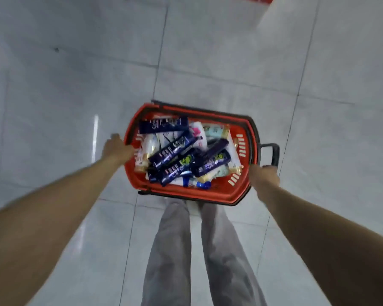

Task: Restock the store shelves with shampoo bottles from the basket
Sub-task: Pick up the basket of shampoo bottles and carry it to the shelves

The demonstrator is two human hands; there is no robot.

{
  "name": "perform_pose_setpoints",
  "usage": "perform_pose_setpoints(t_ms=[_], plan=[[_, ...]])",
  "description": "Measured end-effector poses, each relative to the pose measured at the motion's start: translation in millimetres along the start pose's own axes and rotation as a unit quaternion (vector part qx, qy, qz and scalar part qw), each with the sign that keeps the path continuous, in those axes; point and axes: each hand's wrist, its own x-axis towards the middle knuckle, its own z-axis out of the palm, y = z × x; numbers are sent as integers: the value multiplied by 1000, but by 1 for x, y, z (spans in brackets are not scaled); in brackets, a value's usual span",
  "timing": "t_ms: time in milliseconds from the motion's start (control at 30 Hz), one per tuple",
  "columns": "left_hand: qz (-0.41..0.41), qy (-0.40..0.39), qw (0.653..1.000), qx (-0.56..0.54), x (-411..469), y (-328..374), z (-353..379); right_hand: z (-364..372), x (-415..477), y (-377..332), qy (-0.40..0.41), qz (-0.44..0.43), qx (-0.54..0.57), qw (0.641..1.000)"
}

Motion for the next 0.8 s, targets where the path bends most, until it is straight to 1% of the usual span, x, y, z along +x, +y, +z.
perform_pose_setpoints(t_ms=[100,167,233,333,400,533,667,800], plan=[[16,7,1000,-3,54,-4,26,28,58,2,43,-2,11,999],[12,6,1000,-25,79,-10,39,45,81,1,22,-12,4,1000],[3,20,999,-28,94,-15,50,59,97,2,3,-5,2,1000],[-2,63,998,-15,104,-19,60,68,111,4,46,5,35,998],[-2,73,997,8,107,-21,59,69,112,5,74,0,24,997],[7,36,999,38,103,-24,56,63,112,4,89,-34,-30,995],[-2,6,999,46,87,-34,57,51,108,0,88,-43,-78,992],[-12,-25,998,62,52,-41,39,25,85,-1,78,-35,-134,987]])
